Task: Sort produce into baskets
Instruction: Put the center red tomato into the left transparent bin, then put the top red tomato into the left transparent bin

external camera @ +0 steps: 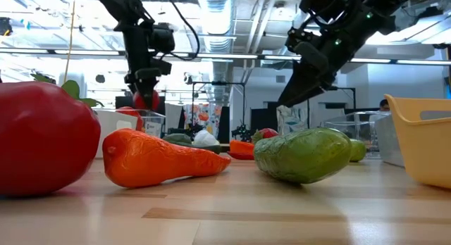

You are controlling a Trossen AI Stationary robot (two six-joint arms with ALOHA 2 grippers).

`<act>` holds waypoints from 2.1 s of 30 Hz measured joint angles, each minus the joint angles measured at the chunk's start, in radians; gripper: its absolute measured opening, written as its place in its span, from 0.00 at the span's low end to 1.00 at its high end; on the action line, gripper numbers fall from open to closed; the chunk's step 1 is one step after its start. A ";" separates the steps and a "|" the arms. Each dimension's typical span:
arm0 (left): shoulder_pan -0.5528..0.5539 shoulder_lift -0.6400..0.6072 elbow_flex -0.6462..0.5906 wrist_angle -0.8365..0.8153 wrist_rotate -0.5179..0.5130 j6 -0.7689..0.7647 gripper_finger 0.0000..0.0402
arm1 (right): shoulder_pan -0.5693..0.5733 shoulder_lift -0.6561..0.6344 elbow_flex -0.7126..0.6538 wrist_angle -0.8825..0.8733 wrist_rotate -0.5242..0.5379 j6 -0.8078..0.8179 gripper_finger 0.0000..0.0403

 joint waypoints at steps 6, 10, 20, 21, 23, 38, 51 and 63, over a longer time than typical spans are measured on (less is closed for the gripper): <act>-0.002 0.048 0.000 -0.004 -0.030 0.021 0.84 | -0.007 0.000 0.000 0.046 0.000 -0.015 0.71; -0.002 0.047 0.000 -0.005 -0.038 0.045 0.89 | -0.026 0.000 0.000 0.090 0.001 -0.016 0.71; 0.000 0.044 0.000 -0.001 -0.055 0.025 0.90 | -0.138 -0.001 0.053 0.141 0.001 -0.016 0.71; 0.000 0.044 0.000 -0.001 -0.055 0.025 0.90 | -0.155 -0.001 0.066 0.141 0.001 -0.016 0.71; 0.000 0.044 0.000 -0.001 -0.056 0.025 0.90 | -0.190 -0.001 0.092 0.129 0.001 -0.015 0.71; 0.000 0.044 0.000 0.008 -0.054 0.042 0.90 | -0.407 0.123 0.193 0.068 -0.209 0.055 0.71; 0.000 0.044 0.000 0.011 -0.048 0.044 0.90 | -0.419 0.305 0.310 -0.032 -0.264 -0.040 0.71; 0.000 -0.025 0.000 0.006 -0.048 0.052 0.90 | -0.400 0.366 0.397 -0.194 -0.264 -0.069 0.71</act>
